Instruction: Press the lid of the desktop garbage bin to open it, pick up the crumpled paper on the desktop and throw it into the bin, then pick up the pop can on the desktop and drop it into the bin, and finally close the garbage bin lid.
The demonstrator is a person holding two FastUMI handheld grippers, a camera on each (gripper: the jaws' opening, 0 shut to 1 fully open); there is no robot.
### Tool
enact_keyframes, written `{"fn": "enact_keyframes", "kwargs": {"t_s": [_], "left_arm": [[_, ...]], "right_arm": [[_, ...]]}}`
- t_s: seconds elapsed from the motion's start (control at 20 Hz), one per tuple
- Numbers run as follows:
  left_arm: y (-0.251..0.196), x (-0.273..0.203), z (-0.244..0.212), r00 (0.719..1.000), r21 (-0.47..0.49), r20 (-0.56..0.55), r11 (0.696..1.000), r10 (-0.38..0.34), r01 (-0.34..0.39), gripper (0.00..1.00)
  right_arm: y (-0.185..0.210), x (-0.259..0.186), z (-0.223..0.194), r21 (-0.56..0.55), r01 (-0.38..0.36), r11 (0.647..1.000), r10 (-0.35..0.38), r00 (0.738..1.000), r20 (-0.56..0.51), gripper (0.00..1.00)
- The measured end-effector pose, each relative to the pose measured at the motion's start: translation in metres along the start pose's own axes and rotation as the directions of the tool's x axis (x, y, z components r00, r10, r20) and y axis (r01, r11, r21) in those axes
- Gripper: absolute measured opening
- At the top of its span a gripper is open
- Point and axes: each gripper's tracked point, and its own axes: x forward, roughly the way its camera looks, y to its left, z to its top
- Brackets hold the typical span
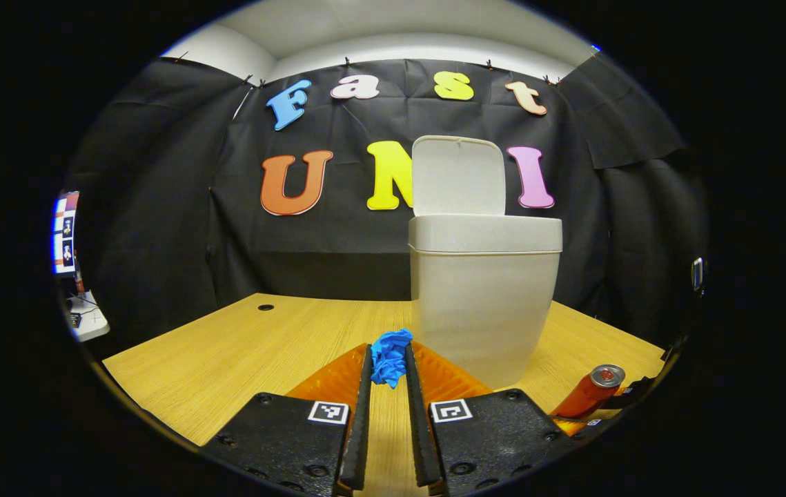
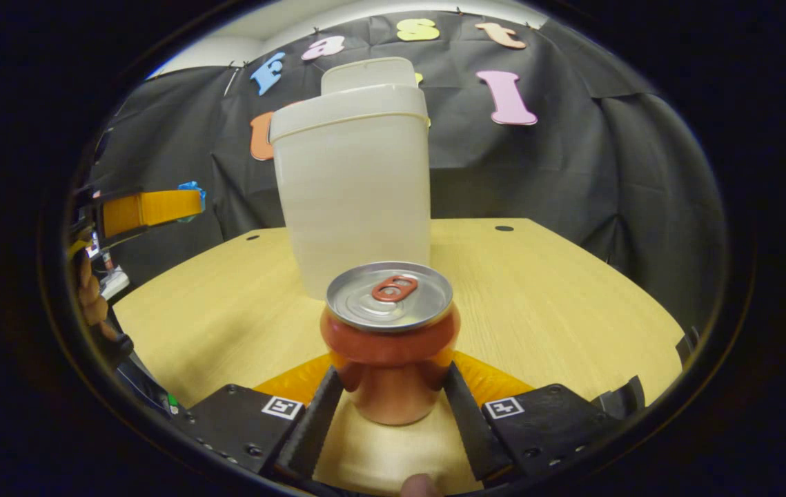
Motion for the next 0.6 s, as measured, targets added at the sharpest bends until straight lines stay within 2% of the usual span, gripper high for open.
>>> {"fn": "enact_keyframes", "kwargs": {"t_s": [0.45,0.6], "left_arm": [[-0.004,0.019,0.046,0.998,0.01,0.065,1.0,-0.004,0.003,0.29],[-0.015,0.026,0.062,0.996,0.007,0.086,0.999,-0.034,0.034,0.29]], "right_arm": [[-0.005,-0.006,0.02,-0.007,-0.029,1.0,0.029,0.999,0.035,0.8],[-0.008,-0.008,0.026,-0.015,-0.023,1.0,0.024,0.999,0.044,0.81]]}}
